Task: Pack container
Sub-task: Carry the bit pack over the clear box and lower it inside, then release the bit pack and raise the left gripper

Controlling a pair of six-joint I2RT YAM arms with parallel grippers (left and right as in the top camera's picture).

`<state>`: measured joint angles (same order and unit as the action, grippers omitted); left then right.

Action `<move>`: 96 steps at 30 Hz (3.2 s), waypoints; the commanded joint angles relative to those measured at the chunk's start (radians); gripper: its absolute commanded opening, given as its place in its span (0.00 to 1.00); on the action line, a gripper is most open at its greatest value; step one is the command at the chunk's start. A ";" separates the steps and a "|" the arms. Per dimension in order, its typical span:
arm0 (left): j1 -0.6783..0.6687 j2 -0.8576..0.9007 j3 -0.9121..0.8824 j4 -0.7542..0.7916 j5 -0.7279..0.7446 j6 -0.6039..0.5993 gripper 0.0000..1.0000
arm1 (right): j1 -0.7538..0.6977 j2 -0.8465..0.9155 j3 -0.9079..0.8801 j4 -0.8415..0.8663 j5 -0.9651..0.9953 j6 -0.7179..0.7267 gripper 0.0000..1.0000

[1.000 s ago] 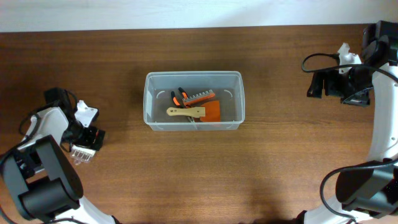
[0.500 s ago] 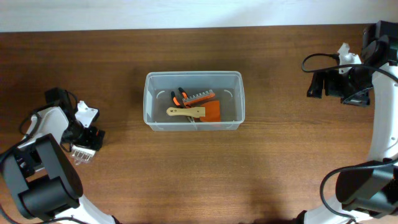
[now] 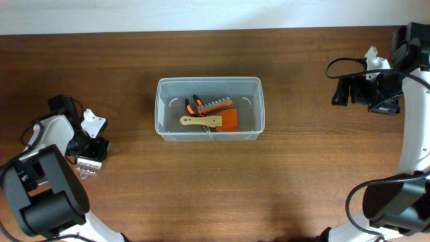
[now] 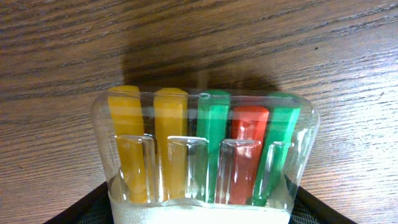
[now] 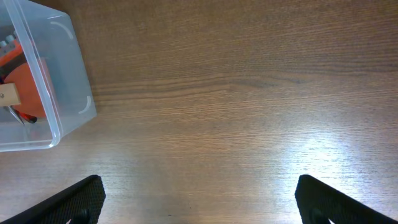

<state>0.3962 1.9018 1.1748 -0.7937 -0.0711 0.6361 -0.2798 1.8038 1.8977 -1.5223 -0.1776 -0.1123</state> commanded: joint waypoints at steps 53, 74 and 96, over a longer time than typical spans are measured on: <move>-0.799 0.333 0.922 -0.366 0.007 0.188 0.02 | 0.006 -0.006 -0.002 -0.007 -0.002 -0.006 0.99; -0.799 0.417 0.921 -0.367 0.007 0.187 0.44 | 0.006 -0.006 -0.002 -0.007 -0.002 -0.006 0.99; -0.800 0.407 0.922 -0.378 0.003 0.161 0.87 | 0.006 -0.006 -0.002 -0.007 -0.002 -0.006 0.99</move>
<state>-0.4084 2.3047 2.0899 -1.1664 -0.0643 0.8070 -0.2798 1.8038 1.8977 -1.5284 -0.1776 -0.1123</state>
